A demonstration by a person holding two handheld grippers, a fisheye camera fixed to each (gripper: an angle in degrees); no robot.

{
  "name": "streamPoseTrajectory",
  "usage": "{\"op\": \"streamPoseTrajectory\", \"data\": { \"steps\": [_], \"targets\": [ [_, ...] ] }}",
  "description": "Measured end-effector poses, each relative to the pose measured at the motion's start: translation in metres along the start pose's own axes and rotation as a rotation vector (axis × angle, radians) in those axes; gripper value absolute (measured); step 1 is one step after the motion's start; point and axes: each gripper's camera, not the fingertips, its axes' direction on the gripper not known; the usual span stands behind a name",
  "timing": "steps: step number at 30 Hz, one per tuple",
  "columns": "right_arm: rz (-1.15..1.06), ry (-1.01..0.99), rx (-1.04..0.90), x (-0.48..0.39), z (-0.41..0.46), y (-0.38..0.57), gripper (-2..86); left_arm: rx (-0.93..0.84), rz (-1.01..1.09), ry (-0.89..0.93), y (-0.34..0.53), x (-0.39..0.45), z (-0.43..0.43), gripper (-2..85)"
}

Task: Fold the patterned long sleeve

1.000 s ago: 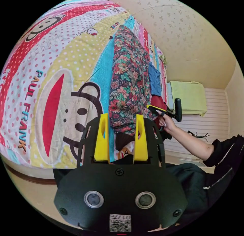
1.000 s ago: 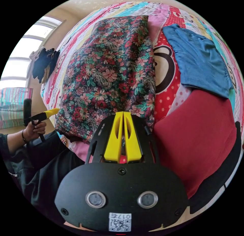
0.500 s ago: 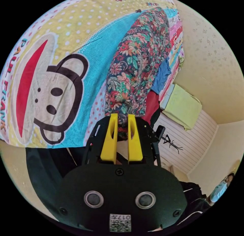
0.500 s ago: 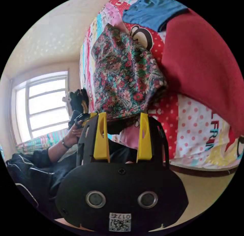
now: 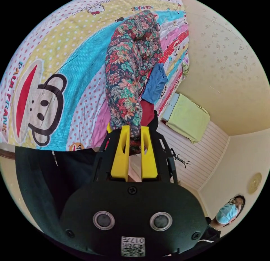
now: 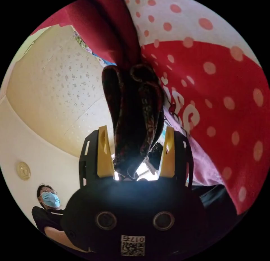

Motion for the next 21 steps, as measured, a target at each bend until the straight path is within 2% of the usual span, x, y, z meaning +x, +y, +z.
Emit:
{"op": "streamPoseTrajectory", "data": {
  "steps": [3, 5, 7, 11, 13, 21],
  "targets": [
    [0.056, -0.068, 0.033, -0.009, 0.015, -0.019, 22.6, 0.005, -0.015, -0.025, -0.002, 0.0, -0.002, 6.6],
    [0.126, -0.031, -0.031, -0.018, 0.026, -0.027, 11.1, 0.021, -0.034, -0.018, -0.002, -0.004, -0.003, 6.7],
    [0.15, 0.015, -0.072, -0.026, 0.028, -0.03, 7.4, 0.049, -0.075, 0.019, -0.001, -0.015, -0.008, 7.2],
    [0.237, -0.001, -0.064, -0.038, 0.022, -0.023, 6.5, 0.039, -0.234, 0.15, 0.001, -0.051, -0.014, 7.8],
    [0.281, -0.025, -0.051, -0.041, 0.022, -0.018, 6.4, 0.041, -0.303, 0.284, 0.005, -0.077, -0.018, 8.1],
    [0.345, -0.029, -0.034, -0.069, 0.036, 0.007, 5.2, 0.269, -0.248, 0.558, 0.026, -0.131, -0.033, 15.1]
  ]
}}
